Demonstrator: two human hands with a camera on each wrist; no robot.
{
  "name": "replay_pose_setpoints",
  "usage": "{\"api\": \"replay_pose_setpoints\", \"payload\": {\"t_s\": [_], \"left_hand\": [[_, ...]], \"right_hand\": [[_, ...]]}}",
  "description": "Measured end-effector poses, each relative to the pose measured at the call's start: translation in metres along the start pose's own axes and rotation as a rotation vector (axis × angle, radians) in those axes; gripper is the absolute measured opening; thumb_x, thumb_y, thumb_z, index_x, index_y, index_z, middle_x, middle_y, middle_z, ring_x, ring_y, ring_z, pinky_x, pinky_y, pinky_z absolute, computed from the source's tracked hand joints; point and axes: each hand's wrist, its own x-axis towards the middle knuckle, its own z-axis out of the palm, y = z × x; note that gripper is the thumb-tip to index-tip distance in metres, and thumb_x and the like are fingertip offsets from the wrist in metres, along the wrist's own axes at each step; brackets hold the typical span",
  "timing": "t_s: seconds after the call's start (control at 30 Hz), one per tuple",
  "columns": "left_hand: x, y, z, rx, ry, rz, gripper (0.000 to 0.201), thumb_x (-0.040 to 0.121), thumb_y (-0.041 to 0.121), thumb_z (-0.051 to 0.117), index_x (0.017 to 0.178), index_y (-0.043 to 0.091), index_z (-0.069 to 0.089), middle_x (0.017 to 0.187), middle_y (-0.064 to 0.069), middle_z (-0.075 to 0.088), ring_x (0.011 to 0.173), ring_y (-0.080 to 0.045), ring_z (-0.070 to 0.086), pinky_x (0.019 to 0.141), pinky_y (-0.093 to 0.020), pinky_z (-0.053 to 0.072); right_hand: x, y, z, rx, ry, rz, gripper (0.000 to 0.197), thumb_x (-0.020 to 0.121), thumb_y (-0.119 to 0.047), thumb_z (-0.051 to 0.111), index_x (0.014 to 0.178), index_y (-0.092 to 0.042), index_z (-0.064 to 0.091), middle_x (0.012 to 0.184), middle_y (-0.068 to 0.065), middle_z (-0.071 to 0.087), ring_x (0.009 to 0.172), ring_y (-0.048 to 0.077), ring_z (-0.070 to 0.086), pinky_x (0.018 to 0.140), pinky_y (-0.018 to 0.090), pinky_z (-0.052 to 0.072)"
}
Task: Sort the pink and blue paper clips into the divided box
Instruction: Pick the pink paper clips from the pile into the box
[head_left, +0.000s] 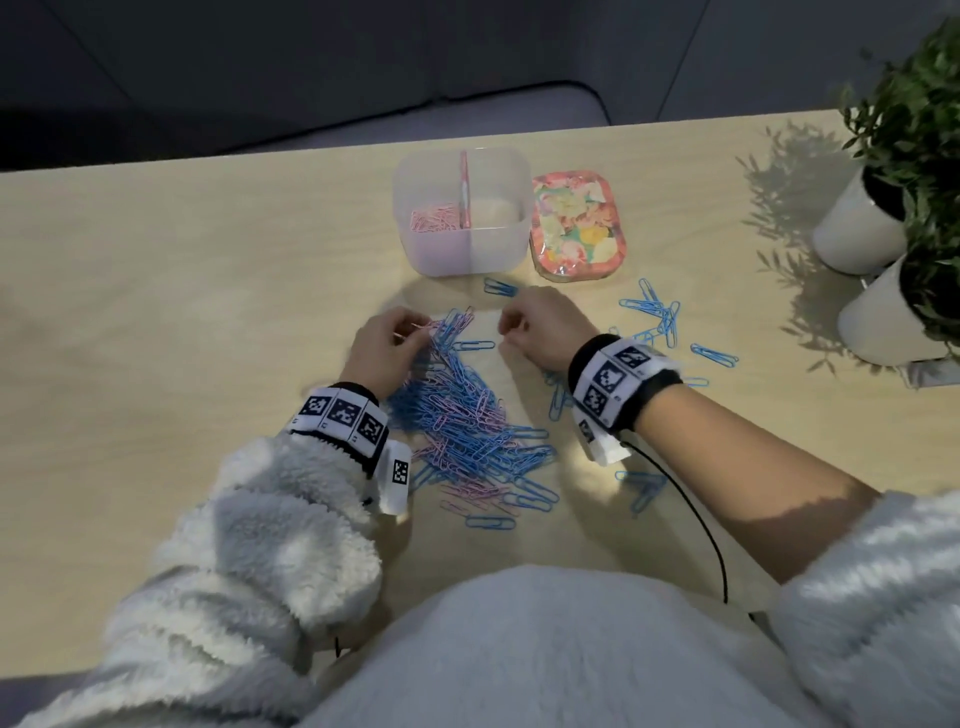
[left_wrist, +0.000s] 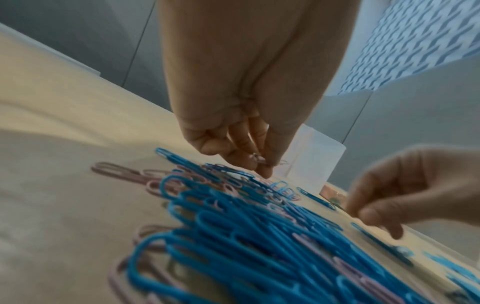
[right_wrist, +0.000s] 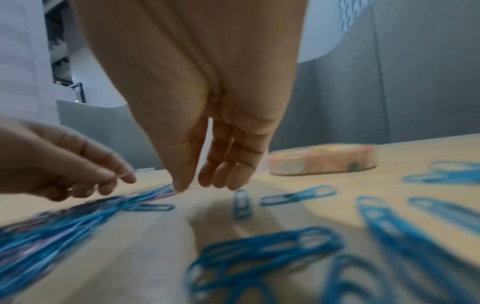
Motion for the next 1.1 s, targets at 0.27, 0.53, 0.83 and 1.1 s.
{"api": "replay_pose_setpoints", "payload": {"t_s": [0.27,0.53,0.83,1.1], "left_hand": [[-0.004,0.0,0.008,0.026,-0.012,0.011,0.003,0.088,0.009,0.057,0.091,0.011,0.056,0.075,-0.001,0.062,0.071,-0.019,0.063,0.07,-0.023,0.054],[-0.004,0.001,0.003,-0.137,-0.033,-0.045,0.026,0.081,-0.008,0.062,0.106,-0.001,0.058,0.083,-0.006,0.063,0.066,-0.004,0.063,0.062,-0.012,0.054],[-0.011,0.002,-0.001,-0.292,0.006,-0.09,0.018,0.085,0.0,0.06,0.102,0.004,0.06,0.077,-0.004,0.062,0.055,-0.003,0.062,0.045,-0.01,0.046],[-0.001,0.007,-0.005,-0.571,0.044,-0.361,0.033,0.092,0.02,0.042,0.06,0.014,0.045,0.048,0.003,0.041,0.037,-0.008,0.038,0.036,-0.016,0.034]], "right_hand": [[0.004,-0.01,0.018,-0.049,-0.103,-0.04,0.011,0.084,-0.009,0.06,0.091,-0.007,0.069,0.101,0.011,0.069,0.096,0.026,0.062,0.084,0.031,0.046],[0.012,-0.003,-0.005,-0.142,0.031,0.009,0.026,0.086,0.002,0.047,0.102,-0.009,0.065,0.109,0.011,0.064,0.102,0.029,0.06,0.088,0.036,0.047],[0.038,-0.028,0.023,-0.276,-0.046,-0.284,0.019,0.086,-0.014,0.061,0.104,-0.013,0.066,0.11,0.009,0.062,0.108,0.027,0.055,0.089,0.036,0.043],[0.004,0.013,0.001,0.244,0.058,-0.035,0.01,0.086,-0.01,0.059,0.09,-0.004,0.065,0.085,0.004,0.062,0.076,0.014,0.054,0.067,0.017,0.044]]}}
